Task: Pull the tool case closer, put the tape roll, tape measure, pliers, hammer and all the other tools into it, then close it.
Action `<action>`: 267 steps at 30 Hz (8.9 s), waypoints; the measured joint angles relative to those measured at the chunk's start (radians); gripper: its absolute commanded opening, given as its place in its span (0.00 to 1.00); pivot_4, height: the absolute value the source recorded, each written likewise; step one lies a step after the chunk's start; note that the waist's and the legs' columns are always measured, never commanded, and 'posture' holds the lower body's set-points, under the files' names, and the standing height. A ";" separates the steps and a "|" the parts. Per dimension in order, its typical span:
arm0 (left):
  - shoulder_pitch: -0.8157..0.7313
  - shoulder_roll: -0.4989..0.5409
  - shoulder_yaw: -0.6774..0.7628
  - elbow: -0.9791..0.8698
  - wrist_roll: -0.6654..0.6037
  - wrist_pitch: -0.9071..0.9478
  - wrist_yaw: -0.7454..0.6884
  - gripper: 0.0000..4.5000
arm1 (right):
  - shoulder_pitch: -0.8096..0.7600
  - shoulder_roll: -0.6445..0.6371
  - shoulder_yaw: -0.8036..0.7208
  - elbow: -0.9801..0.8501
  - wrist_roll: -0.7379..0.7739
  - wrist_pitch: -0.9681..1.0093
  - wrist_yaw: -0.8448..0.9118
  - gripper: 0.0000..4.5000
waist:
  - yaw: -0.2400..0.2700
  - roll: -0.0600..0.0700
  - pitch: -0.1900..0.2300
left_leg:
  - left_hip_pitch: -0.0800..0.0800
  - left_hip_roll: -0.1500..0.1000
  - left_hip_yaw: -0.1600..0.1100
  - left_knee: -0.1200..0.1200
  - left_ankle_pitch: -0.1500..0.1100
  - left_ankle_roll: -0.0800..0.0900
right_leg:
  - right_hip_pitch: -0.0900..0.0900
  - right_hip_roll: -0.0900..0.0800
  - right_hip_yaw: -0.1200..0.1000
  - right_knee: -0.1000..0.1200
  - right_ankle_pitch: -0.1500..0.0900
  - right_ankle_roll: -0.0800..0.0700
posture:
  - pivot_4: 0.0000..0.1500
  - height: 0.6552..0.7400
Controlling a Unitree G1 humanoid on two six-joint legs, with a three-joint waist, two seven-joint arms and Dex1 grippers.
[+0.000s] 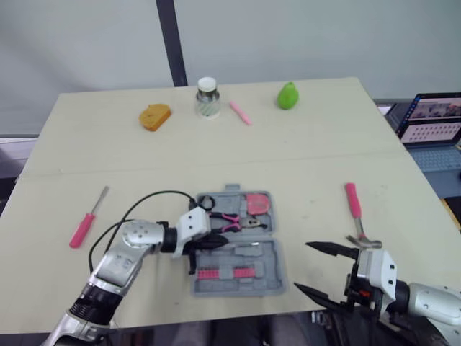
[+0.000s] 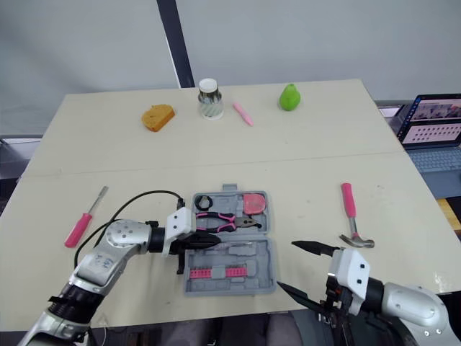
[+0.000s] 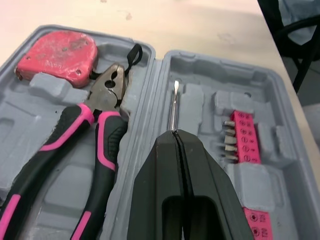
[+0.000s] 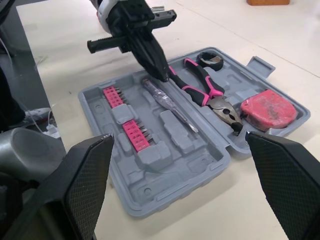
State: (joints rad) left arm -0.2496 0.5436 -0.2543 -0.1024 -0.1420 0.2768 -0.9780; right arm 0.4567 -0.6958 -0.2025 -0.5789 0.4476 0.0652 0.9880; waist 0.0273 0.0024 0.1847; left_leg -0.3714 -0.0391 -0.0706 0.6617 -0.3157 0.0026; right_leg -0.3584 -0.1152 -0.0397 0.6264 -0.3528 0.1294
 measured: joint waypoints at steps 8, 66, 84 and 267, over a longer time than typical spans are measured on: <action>0.015 -0.024 -0.031 0.039 0.043 -0.047 0.028 0.01 | 0.009 0.001 0.000 0.000 -0.006 0.000 -0.003 1.00 | 0.000 0.000 0.000 | 0.000 0.000 0.000 0.000 0.000 0.000 | 0.000 0.000 0.000 0.000 0.000 0.000 | 1.00 0.99; 0.015 -0.064 -0.059 0.078 0.058 -0.024 0.088 0.01 | 0.050 -0.001 -0.021 -0.005 -0.005 0.005 -0.003 1.00 | 0.001 0.001 -0.011 | 0.002 0.000 0.000 0.000 -0.001 0.001 | 0.002 -0.001 0.000 -0.004 0.000 0.000 | 1.00 0.99; -0.009 -0.063 -0.092 0.125 0.069 -0.039 0.091 0.01 | 0.062 -0.001 -0.039 -0.007 -0.005 0.005 -0.003 1.00 | 0.002 0.007 -0.021 | 0.003 0.000 0.000 0.000 -0.002 0.002 | 0.003 -0.001 0.003 -0.005 0.000 0.000 | 1.00 0.99; 0.732 -0.060 0.429 -0.178 -0.333 -0.528 -0.024 0.98 | -0.734 0.000 -0.107 0.507 -0.043 1.291 -0.717 1.00 | -0.007 0.004 -0.012 | 0.000 0.006 0.005 -0.008 -0.009 0.000 | -0.003 0.000 0.023 -0.019 0.001 -0.002 | 1.00 0.99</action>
State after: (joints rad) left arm 0.4827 0.4831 0.1752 -0.2807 -0.4751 -0.2517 -1.0015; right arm -0.2771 -0.6955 -0.3099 -0.0721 0.4044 1.3562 0.2708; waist 0.0198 0.0067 0.1730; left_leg -0.3711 -0.0332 -0.0658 0.6536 -0.3243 0.0030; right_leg -0.3612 -0.1149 -0.0169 0.6078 -0.3521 0.1275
